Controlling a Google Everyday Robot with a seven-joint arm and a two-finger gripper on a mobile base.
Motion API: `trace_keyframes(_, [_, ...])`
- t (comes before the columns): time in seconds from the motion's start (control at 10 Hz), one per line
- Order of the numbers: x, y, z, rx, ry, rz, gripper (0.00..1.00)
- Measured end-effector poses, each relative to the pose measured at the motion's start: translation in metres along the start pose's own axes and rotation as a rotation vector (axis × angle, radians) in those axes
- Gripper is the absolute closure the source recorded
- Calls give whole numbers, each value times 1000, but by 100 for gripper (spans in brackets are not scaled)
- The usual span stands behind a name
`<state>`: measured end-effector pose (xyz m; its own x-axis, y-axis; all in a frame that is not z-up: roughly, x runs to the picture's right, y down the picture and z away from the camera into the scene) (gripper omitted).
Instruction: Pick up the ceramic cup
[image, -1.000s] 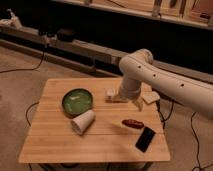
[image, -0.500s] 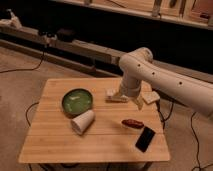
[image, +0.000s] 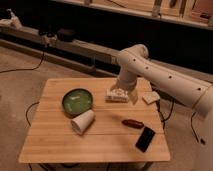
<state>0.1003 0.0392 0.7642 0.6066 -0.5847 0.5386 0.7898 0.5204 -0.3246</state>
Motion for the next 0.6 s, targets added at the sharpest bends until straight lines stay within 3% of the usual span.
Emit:
trace_keyframes(0.5, [-2,-3,0,9,-8,-12,20])
trace_keyframes(0.6, [-15,-18,5,36,-47,-56,20])
